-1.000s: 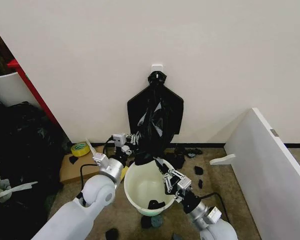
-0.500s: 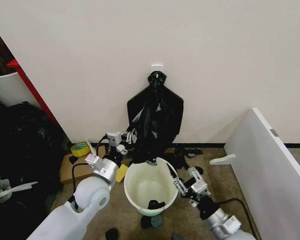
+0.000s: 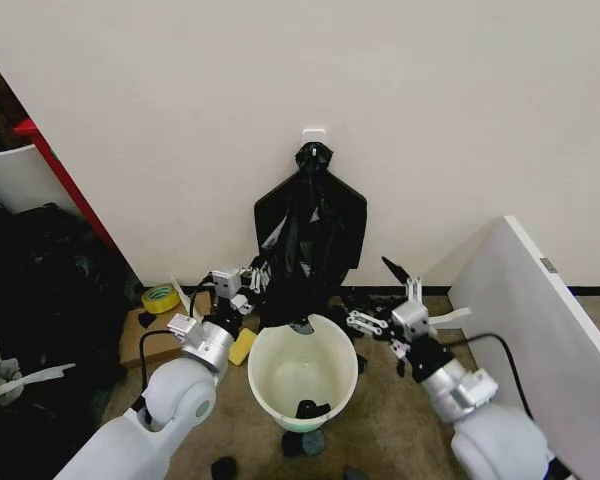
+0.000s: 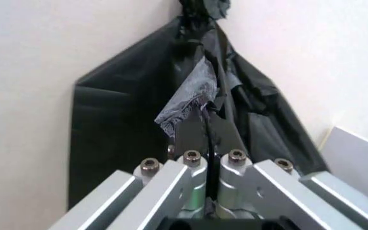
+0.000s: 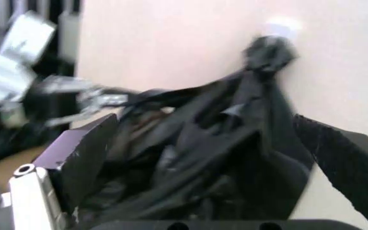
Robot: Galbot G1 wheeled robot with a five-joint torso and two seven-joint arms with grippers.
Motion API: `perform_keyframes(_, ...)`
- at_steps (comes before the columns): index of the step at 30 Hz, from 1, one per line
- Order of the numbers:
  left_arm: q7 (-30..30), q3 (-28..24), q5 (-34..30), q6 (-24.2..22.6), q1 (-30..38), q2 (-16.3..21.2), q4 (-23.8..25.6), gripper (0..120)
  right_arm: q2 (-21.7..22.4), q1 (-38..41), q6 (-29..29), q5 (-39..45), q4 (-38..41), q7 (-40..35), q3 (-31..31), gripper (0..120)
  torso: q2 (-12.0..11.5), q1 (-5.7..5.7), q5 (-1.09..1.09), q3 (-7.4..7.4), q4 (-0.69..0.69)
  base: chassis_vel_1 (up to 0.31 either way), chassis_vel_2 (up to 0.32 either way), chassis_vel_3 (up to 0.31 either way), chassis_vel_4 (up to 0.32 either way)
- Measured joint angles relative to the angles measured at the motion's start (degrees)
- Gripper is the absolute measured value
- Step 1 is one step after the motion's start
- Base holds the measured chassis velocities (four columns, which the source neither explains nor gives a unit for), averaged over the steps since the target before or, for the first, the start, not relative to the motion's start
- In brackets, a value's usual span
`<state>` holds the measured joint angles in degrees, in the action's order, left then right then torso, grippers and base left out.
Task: Place the garbage bag over the trash bin.
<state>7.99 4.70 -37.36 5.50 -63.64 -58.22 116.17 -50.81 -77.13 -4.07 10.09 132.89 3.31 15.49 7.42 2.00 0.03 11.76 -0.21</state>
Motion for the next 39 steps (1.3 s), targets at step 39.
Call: perform_keyframes(39, -1.31, 6.71, 2.59, 0.83, -8.14, -1.81, 2.16, 0, 4.38, 49.57, -26.76, -5.85, -15.81, -0.68, -40.69, 71, 0.0, 0.0, 0.01, 0.0, 0.03, 0.0, 0.0, 0.0, 0.0)
